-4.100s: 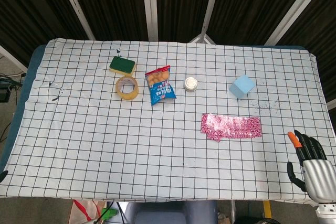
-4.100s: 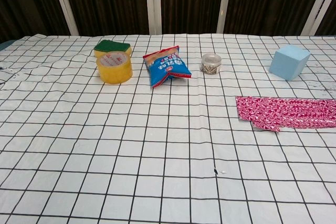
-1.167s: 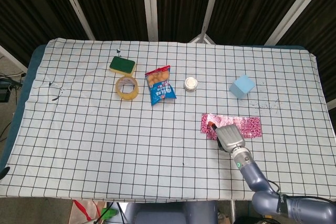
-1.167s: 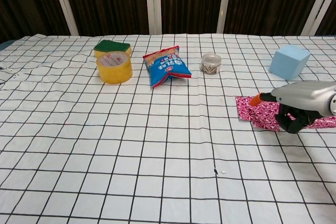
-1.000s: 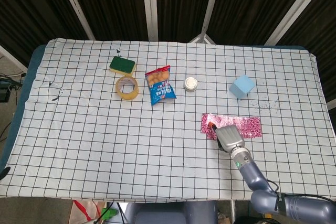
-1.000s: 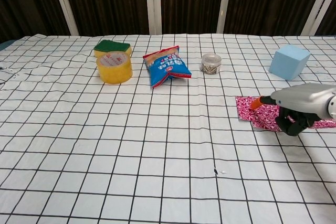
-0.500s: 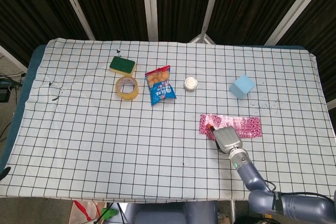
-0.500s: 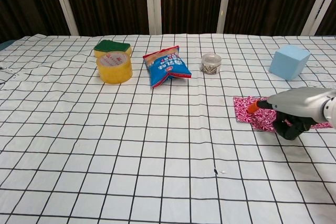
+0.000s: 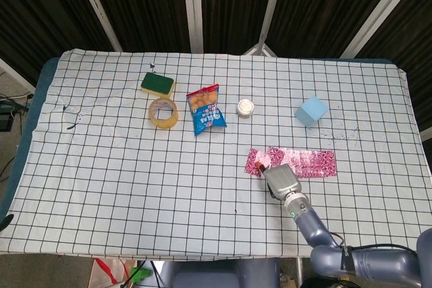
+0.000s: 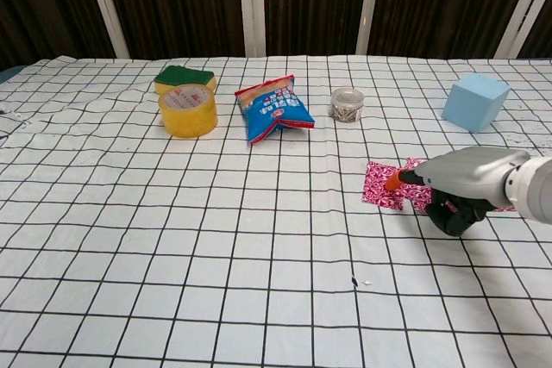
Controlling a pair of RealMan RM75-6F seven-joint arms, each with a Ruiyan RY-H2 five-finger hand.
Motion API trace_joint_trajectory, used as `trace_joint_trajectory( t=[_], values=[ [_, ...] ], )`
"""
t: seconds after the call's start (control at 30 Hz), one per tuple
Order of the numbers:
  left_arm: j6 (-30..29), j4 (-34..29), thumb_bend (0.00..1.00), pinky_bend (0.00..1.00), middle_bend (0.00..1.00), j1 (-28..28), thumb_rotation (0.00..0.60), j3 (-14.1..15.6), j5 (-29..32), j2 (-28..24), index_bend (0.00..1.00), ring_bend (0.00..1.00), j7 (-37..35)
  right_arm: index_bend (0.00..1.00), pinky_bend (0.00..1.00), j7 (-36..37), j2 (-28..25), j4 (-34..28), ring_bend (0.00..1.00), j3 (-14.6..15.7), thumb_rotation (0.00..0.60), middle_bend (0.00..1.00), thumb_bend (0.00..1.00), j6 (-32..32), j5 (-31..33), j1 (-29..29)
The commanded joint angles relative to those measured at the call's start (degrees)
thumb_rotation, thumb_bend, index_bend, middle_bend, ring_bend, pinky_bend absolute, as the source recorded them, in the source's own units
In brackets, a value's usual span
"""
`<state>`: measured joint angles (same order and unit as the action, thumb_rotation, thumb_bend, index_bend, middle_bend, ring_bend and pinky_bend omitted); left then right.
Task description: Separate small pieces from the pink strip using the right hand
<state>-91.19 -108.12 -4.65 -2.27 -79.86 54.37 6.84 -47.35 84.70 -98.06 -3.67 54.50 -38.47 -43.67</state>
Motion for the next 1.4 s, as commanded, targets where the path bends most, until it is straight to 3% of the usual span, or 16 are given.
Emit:
trace_joint_trajectory(
  t=[0.03,0.73,1.03,1.4],
  values=[
    [0.1,0.0,0.26,0.06,0.00,0.0,0.600,0.0,0.0,0.0,0.16,0.00,-0.1,0.14,0.49,-0.6,0.5,-0.4,0.79,0.2,0.600,0.80,0.76,0.5,0.6,-0.6],
    [0.3,0.5,0.26,0.06,0.00,0.1,0.600,0.0,0.0,-0.6,0.16,0.00,-1.9,0.15,0.49,-4.6,4.2,-3.0,0.79,0.4,0.600,0.80,0.76,4.2,3.7,-5.1],
    [0.5,0.6,0.26,0.06,0.00,0.2,0.600,0.0,0.2,-0.6,0.16,0.00,-1.9,0.15,0.49,-1.8,-0.7,-7.4,0.79,-1.3,0.600,0.80,0.76,9.0,2.3,-3.9],
    [0.1,0.1,0.26,0.06,0.00,0.2,0.600,0.0,0.2,0.0,0.16,0.00,0.1,0.15,0.49,1.7,-4.7,-5.8,0.79,0.7,0.600,0.80,0.76,6.2,3.6,-2.4]
  ],
)
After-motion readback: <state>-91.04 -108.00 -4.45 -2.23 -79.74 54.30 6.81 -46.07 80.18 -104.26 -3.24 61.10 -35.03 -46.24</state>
